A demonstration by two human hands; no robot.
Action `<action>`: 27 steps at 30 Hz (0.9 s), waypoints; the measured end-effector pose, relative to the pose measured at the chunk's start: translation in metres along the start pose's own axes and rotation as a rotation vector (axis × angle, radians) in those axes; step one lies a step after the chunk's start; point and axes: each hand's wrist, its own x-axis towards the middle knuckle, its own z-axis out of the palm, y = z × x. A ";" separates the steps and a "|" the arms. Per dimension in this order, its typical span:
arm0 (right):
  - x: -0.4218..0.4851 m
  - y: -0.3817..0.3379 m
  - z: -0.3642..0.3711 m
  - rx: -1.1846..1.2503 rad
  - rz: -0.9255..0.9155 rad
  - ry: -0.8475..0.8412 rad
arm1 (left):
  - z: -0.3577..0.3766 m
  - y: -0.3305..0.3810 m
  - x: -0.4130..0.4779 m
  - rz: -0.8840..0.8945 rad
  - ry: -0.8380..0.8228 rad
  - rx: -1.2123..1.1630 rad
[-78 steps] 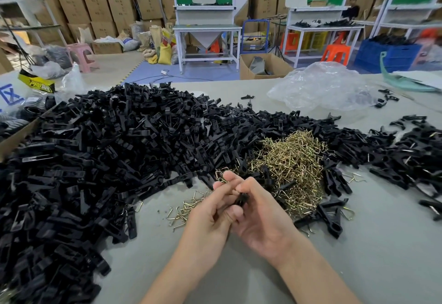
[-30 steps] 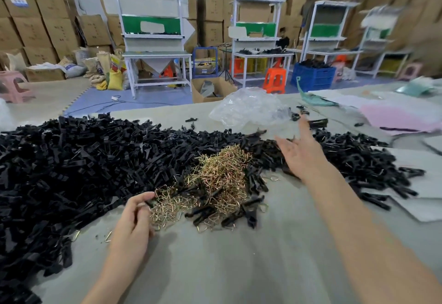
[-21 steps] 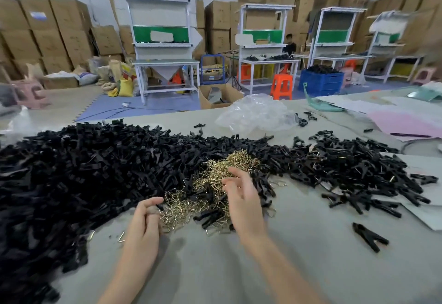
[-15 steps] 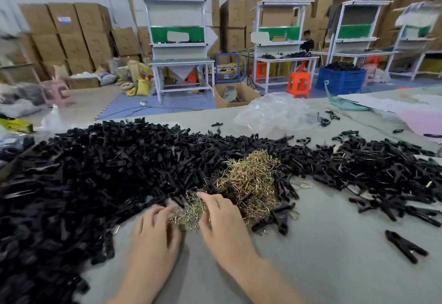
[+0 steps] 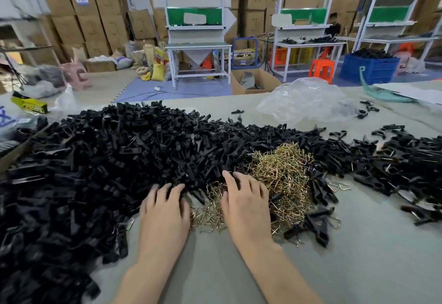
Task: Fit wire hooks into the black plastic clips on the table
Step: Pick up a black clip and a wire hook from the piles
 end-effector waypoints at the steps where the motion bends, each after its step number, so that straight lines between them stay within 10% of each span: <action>1: 0.000 0.002 0.000 0.001 -0.001 0.024 | 0.001 -0.001 0.000 0.004 0.040 -0.016; 9: 0.000 0.006 0.001 0.002 0.057 0.155 | -0.002 0.001 -0.002 0.005 0.036 -0.051; 15: 0.009 -0.017 0.002 0.073 -0.089 0.207 | -0.010 -0.004 -0.001 -0.142 0.119 -0.532; 22: 0.053 -0.051 0.009 -0.097 -0.140 -0.148 | -0.015 -0.009 -0.003 -0.269 0.116 -0.778; 27: 0.050 -0.049 0.011 -0.090 -0.238 -0.105 | -0.018 -0.007 -0.003 -0.220 0.119 -0.746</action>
